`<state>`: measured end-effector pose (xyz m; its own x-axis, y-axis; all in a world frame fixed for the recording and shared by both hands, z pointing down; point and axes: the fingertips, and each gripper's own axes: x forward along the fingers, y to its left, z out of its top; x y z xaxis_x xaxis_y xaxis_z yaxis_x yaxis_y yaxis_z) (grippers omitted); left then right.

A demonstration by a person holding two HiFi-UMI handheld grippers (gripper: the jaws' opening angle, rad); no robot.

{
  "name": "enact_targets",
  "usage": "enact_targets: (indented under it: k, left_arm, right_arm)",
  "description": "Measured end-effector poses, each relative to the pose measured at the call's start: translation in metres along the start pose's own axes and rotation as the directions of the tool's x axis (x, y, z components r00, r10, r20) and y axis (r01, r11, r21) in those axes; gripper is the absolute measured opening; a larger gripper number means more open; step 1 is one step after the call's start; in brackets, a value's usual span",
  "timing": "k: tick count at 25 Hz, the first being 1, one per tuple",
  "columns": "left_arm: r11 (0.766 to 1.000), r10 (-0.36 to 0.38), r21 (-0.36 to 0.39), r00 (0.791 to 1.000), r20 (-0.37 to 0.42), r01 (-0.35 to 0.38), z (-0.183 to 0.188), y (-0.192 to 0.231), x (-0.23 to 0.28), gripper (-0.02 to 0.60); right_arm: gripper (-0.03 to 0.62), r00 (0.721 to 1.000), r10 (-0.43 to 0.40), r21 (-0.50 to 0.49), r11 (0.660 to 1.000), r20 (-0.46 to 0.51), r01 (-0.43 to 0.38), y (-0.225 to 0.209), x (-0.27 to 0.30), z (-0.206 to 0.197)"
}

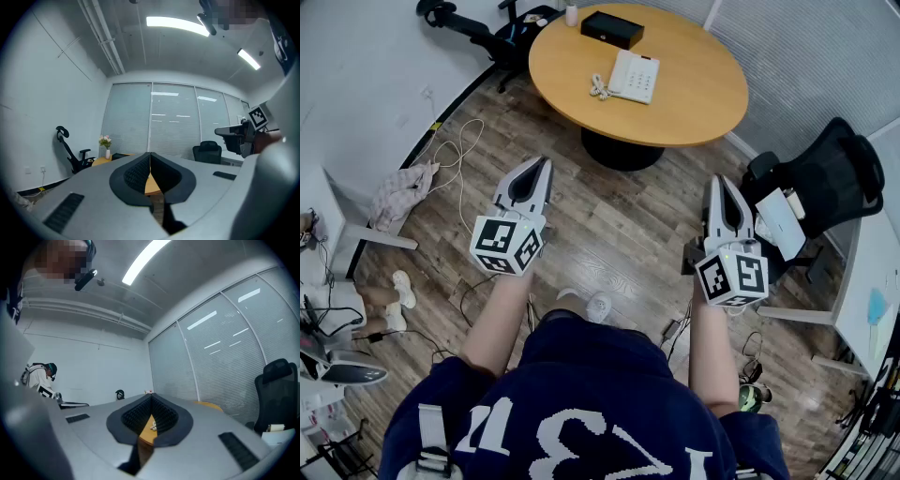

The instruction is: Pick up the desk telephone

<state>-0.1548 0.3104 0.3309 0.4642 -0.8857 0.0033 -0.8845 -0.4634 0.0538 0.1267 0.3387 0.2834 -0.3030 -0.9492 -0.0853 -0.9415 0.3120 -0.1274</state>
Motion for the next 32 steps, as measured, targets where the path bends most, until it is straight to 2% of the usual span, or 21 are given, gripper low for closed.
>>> enact_targets:
  k: [6, 20, 25, 32]
  left_arm:
    - [1.000, -0.004, 0.011, 1.000, 0.004, 0.004, 0.005, -0.003, -0.009, 0.017]
    - [0.999, 0.019, 0.029, 1.000, -0.010, -0.019, 0.004, 0.000, -0.007, 0.017]
    - [1.000, 0.014, 0.019, 1.000, 0.002, -0.014, 0.007, 0.007, 0.014, 0.017]
    - [1.000, -0.013, 0.026, 1.000, 0.028, 0.012, 0.019, 0.023, 0.076, 0.017]
  right_arm:
    - [0.026, 1.000, 0.010, -0.007, 1.000, -0.004, -0.010, 0.011, -0.006, 0.003]
    - [0.028, 0.999, 0.036, 0.081, 0.996, -0.009, -0.035, 0.007, -0.001, -0.003]
    - [0.028, 0.999, 0.044, 0.076, 0.996, -0.013, -0.043, 0.004, 0.018, -0.006]
    - [0.027, 1.000, 0.016, 0.050, 0.999, 0.012, -0.017, -0.025, 0.064, 0.007]
